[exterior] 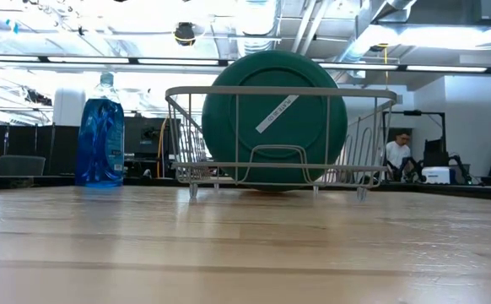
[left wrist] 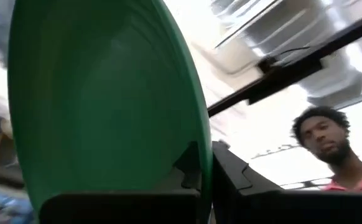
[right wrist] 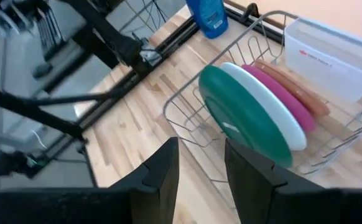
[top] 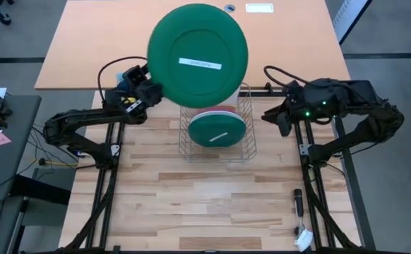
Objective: Sort dishes
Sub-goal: Put the green plate in the dish rack
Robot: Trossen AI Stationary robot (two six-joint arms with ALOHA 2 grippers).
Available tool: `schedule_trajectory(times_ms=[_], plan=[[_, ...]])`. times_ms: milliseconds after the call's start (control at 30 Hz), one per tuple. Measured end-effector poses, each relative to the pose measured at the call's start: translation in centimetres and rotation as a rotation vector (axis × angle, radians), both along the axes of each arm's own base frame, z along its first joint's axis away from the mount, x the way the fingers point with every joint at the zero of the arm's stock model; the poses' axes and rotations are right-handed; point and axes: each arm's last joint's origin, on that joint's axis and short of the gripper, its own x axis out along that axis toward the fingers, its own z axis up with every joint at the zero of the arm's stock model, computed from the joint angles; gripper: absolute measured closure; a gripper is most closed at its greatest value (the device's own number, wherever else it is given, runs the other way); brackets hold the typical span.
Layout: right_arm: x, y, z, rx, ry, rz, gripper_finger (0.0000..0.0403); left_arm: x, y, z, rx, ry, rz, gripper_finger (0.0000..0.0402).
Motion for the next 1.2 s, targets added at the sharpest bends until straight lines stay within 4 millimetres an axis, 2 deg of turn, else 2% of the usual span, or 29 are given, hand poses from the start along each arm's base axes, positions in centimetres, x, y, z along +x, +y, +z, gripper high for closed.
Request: schedule_trajectory(times_ms=[100, 200, 300, 467, 567, 733, 833, 1000, 1100, 1200], plan=[[-0.3, 0.0, -0.1, -0.059, 0.026, 0.042, 0.0272, 0.5, 0.2, 0.0, -0.039, 0.076, 0.058, 0.0401], [-0.7, -0.2, 0.0, -0.126, 0.041, 0.079, 0.0272, 1.2, 0.4, 0.8, -0.066, 0.235, 0.114, 0.0401], [-1.3, -0.7, 0.2, -0.137, 0.031, 0.058, 0.0272, 2.0, 0.5, 2.6, -0.049, 0.392, 0.187, 0.0401], [-2.7, -1.2, 0.5, -0.177, 0.029, 0.052, 0.0271, 2.5, 0.7, 6.5, 0.045, 0.550, 0.340, 0.0401], [-3.9, -1.5, 0.6, -0.228, 0.045, 0.065, 0.0272, 2.4, 0.4, 8.8, 0.076, 0.690, 0.548, 0.0401], [-5.5, -2.3, 0.9, -0.319, 0.060, 0.038, 0.0272, 2.6, -1.5, 10.5, 0.249, 1.012, 0.920, 0.0401], [-5.9, -2.9, 1.0, -0.332, 0.067, -0.009, 0.0272, 3.7, -3.0, 10.2, 0.347, 1.162, 1.019, 0.0401], [-6.2, -3.6, 1.0, -0.311, 0.068, -0.074, 0.0272, 7.3, -5.6, 8.7, 0.399, 1.297, 1.134, 0.0401], [-6.1, -3.6, 1.0, -0.307, 0.069, -0.073, 0.0272, 9.6, -7.6, 7.2, 0.500, 1.340, 1.195, 0.0401], [-5.8, -3.7, 0.9, -0.302, 0.074, -0.070, 0.0272, 11.7, -10.0, 5.1, 0.650, 1.405, 1.391, 0.0401]])
